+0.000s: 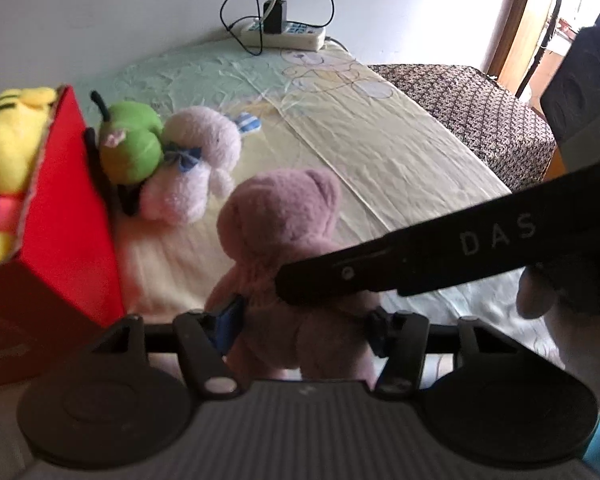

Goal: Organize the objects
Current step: 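Lift the pink bear with the right gripper and carry it over the red box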

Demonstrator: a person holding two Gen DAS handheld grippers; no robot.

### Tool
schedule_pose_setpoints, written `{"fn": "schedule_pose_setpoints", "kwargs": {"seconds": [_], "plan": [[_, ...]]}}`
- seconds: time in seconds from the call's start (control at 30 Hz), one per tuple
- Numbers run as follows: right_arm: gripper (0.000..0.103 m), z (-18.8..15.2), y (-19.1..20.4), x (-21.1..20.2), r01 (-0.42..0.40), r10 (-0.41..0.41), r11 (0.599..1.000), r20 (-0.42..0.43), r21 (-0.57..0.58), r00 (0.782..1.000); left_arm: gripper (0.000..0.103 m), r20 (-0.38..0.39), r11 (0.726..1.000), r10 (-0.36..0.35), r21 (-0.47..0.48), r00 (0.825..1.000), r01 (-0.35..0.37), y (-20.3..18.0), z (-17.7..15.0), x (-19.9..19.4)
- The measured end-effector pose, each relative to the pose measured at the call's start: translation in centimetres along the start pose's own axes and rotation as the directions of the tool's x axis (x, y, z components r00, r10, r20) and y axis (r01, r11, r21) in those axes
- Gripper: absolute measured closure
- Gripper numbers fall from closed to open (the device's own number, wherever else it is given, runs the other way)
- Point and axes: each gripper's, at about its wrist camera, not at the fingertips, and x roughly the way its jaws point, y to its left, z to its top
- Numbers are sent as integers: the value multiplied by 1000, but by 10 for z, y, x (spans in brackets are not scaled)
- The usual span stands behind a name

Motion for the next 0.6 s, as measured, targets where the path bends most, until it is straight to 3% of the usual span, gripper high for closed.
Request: {"fn": "schedule_pose_setpoints", "kwargs": {"seconds": [0.17, 0.6], "plan": [[75, -7, 25, -1, -32, 32, 999, -16, -31, 999, 45, 31, 999, -30, -17, 999, 31, 13, -12, -29], [75, -9, 113, 17, -92, 96, 989, 29, -113, 995, 45, 151, 996, -70, 57, 986, 62, 74, -33, -119]]}}
